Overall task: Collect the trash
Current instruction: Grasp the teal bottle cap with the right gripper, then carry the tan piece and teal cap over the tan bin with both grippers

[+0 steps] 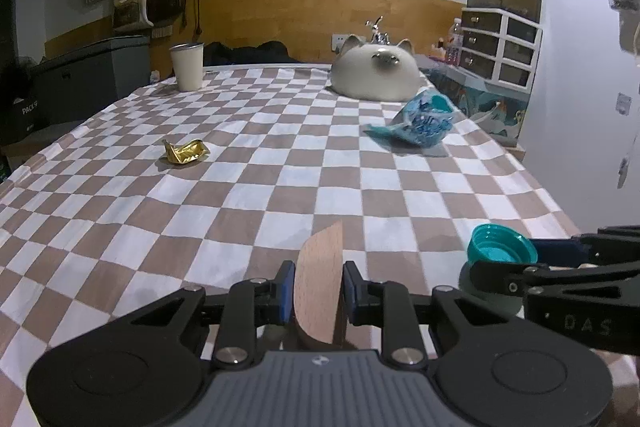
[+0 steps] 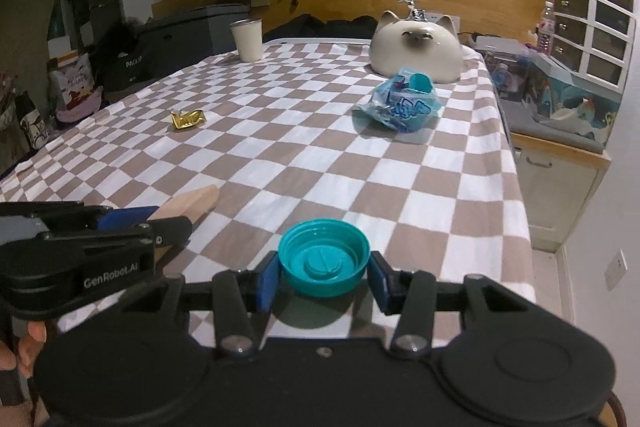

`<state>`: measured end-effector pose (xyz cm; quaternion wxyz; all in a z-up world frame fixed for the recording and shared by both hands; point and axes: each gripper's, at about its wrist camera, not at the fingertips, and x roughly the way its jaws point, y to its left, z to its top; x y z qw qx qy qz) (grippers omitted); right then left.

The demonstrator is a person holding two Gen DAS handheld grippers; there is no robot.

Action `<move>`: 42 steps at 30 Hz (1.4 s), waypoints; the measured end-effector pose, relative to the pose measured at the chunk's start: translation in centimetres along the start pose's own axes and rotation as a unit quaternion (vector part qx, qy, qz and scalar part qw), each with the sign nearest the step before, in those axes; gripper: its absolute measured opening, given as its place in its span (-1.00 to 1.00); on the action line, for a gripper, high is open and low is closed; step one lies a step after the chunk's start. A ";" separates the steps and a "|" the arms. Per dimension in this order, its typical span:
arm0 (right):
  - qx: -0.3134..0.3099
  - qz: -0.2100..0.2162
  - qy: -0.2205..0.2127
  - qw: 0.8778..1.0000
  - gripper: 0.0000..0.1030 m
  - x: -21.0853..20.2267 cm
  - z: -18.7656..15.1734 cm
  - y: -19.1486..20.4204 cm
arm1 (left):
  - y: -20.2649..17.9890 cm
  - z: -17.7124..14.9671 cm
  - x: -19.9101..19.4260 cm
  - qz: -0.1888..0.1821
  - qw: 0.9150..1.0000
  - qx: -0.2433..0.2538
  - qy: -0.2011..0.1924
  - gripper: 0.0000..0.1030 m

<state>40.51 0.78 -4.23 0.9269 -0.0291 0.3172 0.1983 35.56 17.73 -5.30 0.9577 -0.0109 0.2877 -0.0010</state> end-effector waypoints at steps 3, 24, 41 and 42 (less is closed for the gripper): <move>0.001 0.000 -0.002 1.000 -0.07 -1.0 -0.4 -0.1 | -0.2 -0.2 -0.9 0.001 1.000 -0.005 -0.005 -0.48; 0.024 -0.009 -0.035 0.999 -0.07 -8.6 -3.3 -2.0 | -2.5 -1.9 -8.2 -0.006 1.000 -0.019 -0.023 -0.48; 0.053 -0.039 -0.063 0.996 -0.07 -15.4 -6.8 -7.1 | -9.9 -3.0 -11.2 -0.037 0.999 0.002 -0.036 -0.48; 0.056 -0.042 -0.064 0.996 -0.07 -15.8 -7.1 -7.6 | -10.5 -3.1 -11.3 -0.040 0.999 0.004 -0.036 -0.48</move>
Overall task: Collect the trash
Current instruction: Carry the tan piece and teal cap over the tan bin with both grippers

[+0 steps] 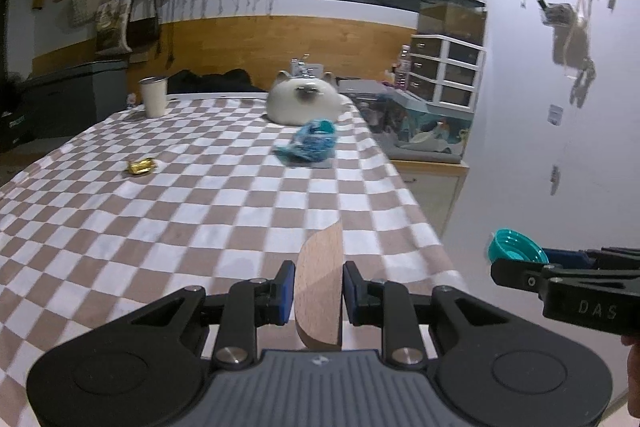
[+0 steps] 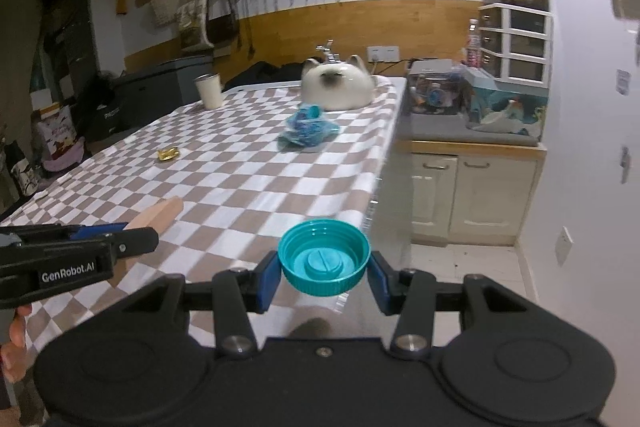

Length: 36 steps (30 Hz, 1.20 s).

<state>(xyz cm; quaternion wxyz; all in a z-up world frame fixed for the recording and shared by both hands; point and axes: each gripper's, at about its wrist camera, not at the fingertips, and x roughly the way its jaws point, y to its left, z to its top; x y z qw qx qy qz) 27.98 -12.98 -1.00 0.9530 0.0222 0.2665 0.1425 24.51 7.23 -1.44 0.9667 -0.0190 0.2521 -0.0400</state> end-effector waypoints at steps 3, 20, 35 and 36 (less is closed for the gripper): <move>0.009 -0.009 -0.002 1.000 -0.07 -1.0 -0.5 -1.9 | -2.1 -0.1 0.1 -0.011 1.000 0.007 0.000 -0.48; 0.075 -0.061 0.001 0.995 -0.07 -4.1 -3.7 -12.2 | -14.5 -1.2 3.5 -0.078 0.995 0.047 0.038 -0.48; 0.122 -0.112 0.042 0.985 -0.07 -3.1 -6.8 -21.4 | -23.1 -2.9 11.9 -0.140 0.980 0.041 0.136 -0.48; 0.126 -0.115 0.047 0.984 -0.07 -2.8 -7.0 -22.0 | -23.4 -3.1 12.7 -0.142 0.978 0.039 0.146 -0.48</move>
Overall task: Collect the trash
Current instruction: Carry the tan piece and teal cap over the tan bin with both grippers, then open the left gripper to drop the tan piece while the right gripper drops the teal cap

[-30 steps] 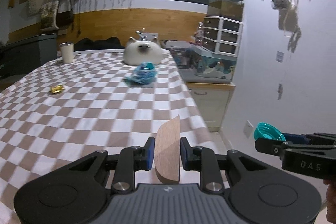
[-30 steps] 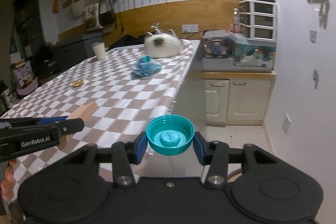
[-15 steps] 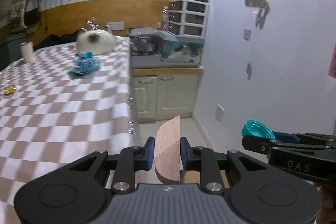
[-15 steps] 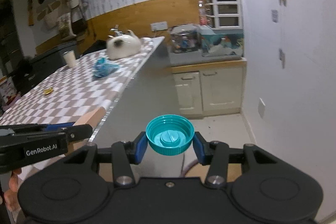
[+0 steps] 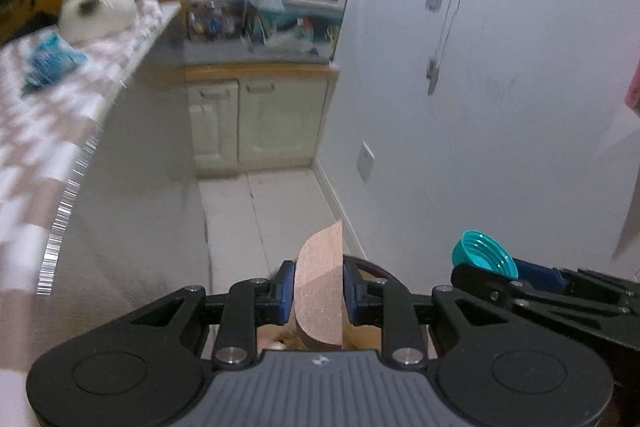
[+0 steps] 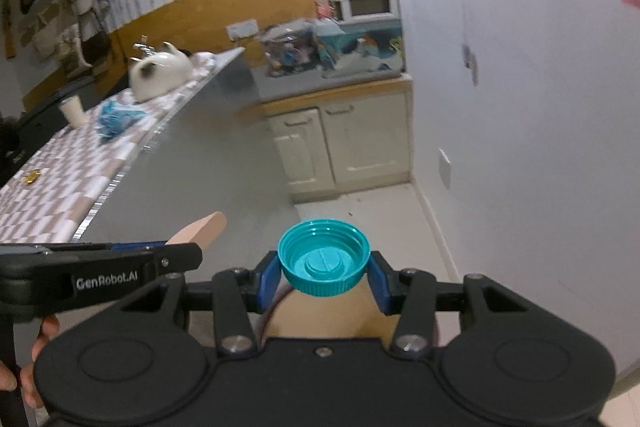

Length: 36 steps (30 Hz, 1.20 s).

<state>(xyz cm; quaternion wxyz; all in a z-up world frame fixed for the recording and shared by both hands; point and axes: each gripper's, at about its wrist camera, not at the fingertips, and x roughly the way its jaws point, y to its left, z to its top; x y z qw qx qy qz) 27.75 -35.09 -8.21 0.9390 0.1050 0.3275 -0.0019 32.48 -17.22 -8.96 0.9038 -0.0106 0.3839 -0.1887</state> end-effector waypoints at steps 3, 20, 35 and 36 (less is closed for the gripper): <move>0.013 -0.012 0.021 1.000 -0.07 1.7 -0.3 -1.6 | -0.2 0.1 2.9 -0.007 0.999 -0.004 0.034 -0.48; 0.054 -0.039 0.145 0.987 -0.07 11.9 -3.5 -4.5 | 1.6 -0.1 14.8 -0.034 0.987 -0.051 0.151 -0.48; 0.045 -0.027 0.182 0.982 -0.07 15.7 -4.2 -4.5 | 1.4 -0.2 17.0 -0.013 0.985 -0.040 0.166 0.35; 0.042 -0.025 0.185 0.982 -0.07 15.8 -4.2 -4.6 | 1.5 -0.2 17.0 -0.010 0.984 -0.042 0.171 0.39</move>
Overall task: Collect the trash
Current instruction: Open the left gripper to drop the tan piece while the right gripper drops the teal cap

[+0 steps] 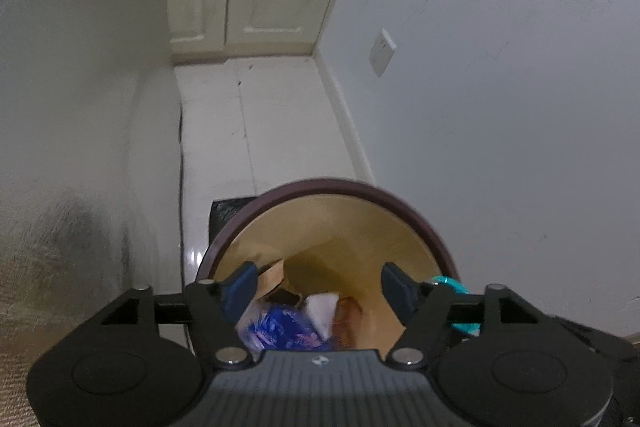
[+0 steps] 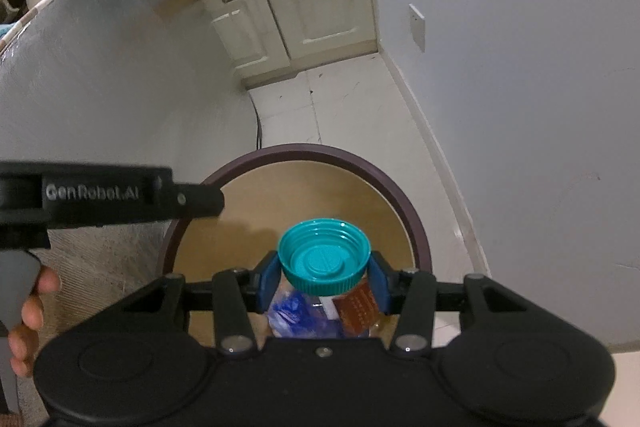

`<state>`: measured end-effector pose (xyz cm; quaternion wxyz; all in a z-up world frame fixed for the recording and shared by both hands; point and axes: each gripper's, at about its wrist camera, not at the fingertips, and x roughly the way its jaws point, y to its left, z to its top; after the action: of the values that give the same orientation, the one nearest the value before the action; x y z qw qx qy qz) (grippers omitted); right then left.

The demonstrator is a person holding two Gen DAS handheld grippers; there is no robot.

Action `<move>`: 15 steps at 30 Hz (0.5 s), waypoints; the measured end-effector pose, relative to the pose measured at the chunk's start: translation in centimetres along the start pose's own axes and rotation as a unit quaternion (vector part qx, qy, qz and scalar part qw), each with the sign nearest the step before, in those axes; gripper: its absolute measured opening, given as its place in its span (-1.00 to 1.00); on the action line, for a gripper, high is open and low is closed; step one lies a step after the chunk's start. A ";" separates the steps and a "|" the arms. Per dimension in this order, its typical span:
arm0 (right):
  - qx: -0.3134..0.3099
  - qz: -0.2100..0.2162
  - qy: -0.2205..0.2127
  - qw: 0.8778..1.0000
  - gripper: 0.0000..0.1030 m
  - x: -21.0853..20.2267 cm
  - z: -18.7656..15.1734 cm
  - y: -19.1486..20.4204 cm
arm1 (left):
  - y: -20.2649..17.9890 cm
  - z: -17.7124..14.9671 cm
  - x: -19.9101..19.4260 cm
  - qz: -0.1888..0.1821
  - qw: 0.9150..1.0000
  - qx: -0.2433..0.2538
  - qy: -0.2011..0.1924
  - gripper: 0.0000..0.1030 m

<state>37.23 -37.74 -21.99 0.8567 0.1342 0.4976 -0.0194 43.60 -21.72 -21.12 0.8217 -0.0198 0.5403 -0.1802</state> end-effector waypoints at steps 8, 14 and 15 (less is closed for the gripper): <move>-0.013 0.005 0.031 0.999 -0.07 1.2 -0.2 0.4 | 0.5 -0.4 0.6 0.026 0.999 -0.010 0.031 0.78; -0.029 0.015 0.046 0.998 0.24 2.3 -0.7 0.6 | 0.9 -0.6 0.6 0.043 0.998 -0.015 0.037 0.99; -0.034 0.008 0.046 0.998 0.34 2.3 -0.8 0.7 | 1.1 -0.6 0.7 0.045 0.998 -0.017 0.039 1.00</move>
<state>37.80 -36.67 -24.19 0.8373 0.1101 0.5355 0.0103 43.57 -20.80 -22.22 0.8069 -0.0027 0.5752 -0.1342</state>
